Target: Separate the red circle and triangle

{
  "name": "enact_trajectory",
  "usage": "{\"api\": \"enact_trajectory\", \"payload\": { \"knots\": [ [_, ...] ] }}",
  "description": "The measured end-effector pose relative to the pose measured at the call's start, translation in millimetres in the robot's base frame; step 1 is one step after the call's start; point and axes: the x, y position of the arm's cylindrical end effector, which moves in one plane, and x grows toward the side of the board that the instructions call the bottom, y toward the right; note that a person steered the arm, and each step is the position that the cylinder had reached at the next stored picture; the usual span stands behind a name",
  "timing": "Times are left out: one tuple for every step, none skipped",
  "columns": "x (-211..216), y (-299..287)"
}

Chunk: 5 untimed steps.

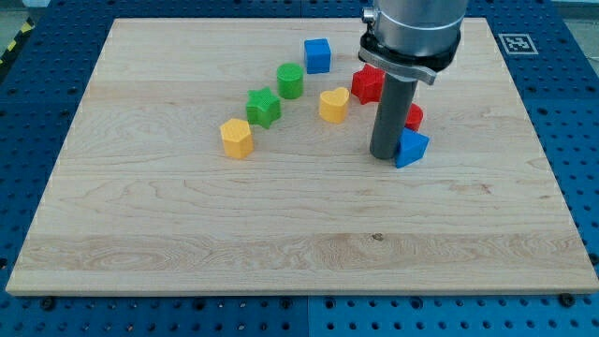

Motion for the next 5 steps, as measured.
{"api": "enact_trajectory", "payload": {
  "knots": [
    [10.9, 1.6],
    [28.5, 1.6],
    [80.6, 2.9],
    [120.0, 23.3],
    [146.1, 52.8]
  ]
}}
